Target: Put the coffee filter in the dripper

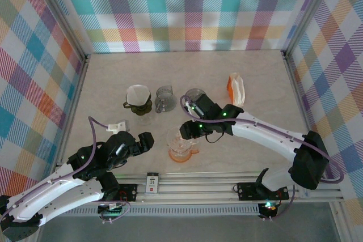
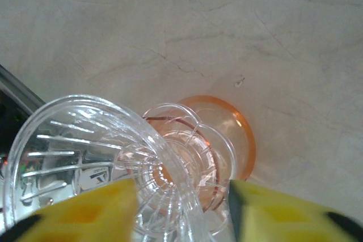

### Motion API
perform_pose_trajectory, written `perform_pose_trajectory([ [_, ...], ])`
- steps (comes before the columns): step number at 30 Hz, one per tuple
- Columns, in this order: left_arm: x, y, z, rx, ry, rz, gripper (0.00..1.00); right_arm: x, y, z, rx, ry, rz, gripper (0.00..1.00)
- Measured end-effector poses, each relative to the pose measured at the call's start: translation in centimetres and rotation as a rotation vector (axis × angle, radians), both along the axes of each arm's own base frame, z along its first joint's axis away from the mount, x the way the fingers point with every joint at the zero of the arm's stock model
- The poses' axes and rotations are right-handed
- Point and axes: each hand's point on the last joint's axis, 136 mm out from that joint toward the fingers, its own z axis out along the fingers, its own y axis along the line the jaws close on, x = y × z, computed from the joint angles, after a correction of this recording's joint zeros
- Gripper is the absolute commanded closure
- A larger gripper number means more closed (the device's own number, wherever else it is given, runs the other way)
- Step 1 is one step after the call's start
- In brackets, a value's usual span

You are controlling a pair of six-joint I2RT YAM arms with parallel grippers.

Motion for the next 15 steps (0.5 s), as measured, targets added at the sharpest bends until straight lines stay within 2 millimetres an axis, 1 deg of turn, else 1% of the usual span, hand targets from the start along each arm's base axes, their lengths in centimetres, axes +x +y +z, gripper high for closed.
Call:
perform_pose_trajectory([
  [1,0.0,0.0,0.0,0.000,0.000,0.000,0.00,0.1,0.0,0.0,0.001,-0.003,-0.002,0.29],
  [3,0.0,0.0,0.0,-0.001,0.000,0.000,0.00,0.2,-0.1,0.1,-0.002,-0.011,-0.010,0.24],
  [5,0.0,-0.1,-0.1,-0.001,0.000,-0.001,0.00,0.5,-0.3,0.2,-0.006,-0.025,-0.025,0.21],
  [8,0.0,-0.1,-0.5,0.002,0.005,-0.002,0.00,1.2,-0.9,1.2,-0.011,-0.078,-0.057,0.18],
  [12,-0.1,0.0,-1.1,0.012,0.012,-0.002,0.00,2.6,-2.9,3.6,-0.011,-0.195,-0.124,0.16],
  [14,0.0,-0.1,-1.2,0.010,0.012,-0.002,0.00,3.8,-4.3,4.9,-0.012,-0.250,-0.170,0.16],
  [15,0.0,-0.1,-1.2,0.006,0.011,0.000,0.00,4.7,-5.3,5.3,-0.019,-0.274,-0.202,0.16],
])
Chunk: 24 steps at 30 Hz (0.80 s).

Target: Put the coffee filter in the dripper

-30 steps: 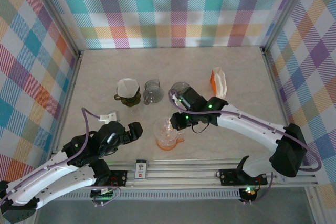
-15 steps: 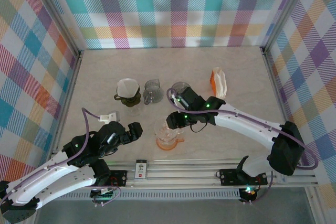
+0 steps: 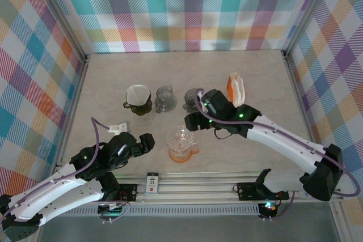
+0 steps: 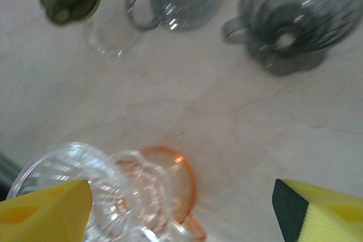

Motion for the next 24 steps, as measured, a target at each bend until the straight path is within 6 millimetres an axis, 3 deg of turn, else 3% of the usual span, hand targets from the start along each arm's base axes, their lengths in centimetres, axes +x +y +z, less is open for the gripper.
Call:
perform_pose_trajectory([
  [5,0.2,-0.2,0.2,-0.017,-0.008,0.005,0.00,5.3,-5.5,0.1,-0.047,-0.047,-0.189,0.28],
  [11,0.3,-0.4,0.3,-0.027,-0.006,0.011,0.00,11.1,-11.6,-2.5,-0.134,-0.023,-0.372,0.53],
  [16,0.3,-0.4,0.3,-0.029,-0.006,0.013,0.00,14.5,-13.6,-4.6,-0.178,0.023,-0.430,0.64],
  [24,0.3,-0.4,0.1,-0.024,-0.004,0.015,0.00,17.8,-14.5,-6.6,-0.222,0.054,-0.475,0.69],
])
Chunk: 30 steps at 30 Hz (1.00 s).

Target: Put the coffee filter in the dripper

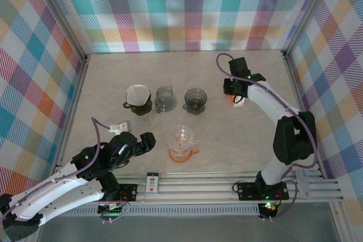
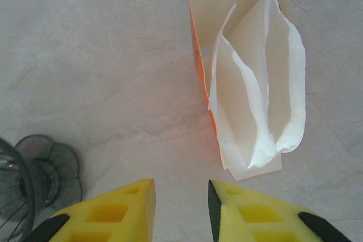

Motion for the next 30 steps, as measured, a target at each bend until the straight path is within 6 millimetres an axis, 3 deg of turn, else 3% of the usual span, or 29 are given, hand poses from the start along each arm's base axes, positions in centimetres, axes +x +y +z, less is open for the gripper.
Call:
perform_pose_trajectory([
  [12,0.1,-0.1,-0.5,0.023,0.015,0.001,0.00,2.0,-0.9,-2.7,-0.067,0.044,-0.038,0.71],
  [30,0.2,0.0,-0.6,0.032,0.014,0.006,0.00,2.7,-1.9,-3.3,-0.121,0.044,-0.047,0.72],
])
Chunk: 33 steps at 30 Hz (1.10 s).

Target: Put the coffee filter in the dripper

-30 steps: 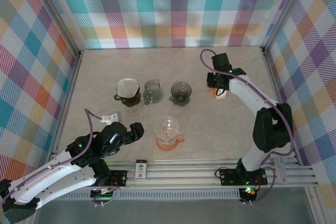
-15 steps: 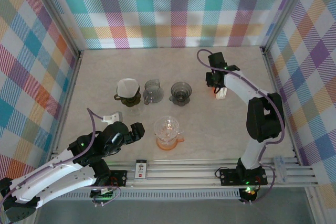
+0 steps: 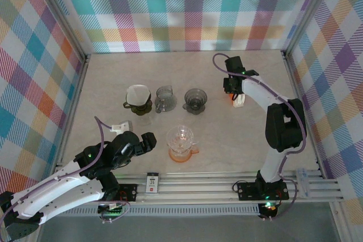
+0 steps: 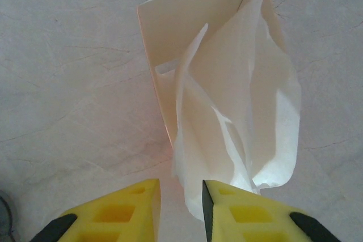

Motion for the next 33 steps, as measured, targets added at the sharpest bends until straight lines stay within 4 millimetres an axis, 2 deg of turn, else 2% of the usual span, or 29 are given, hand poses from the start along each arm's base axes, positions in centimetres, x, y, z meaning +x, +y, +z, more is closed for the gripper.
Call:
perform_pose_trajectory([
  [11,0.0,0.0,0.0,0.000,0.000,0.000,0.00,0.6,-0.2,-0.6,-0.012,-0.002,-0.006,0.75],
  [21,0.1,0.1,0.0,0.003,-0.005,0.005,0.00,1.0,-0.2,-0.1,-0.013,-0.018,-0.010,0.78],
  [33,0.1,0.2,-0.4,0.007,-0.002,0.010,0.00,1.2,-0.4,0.0,-0.030,-0.028,0.000,1.00],
])
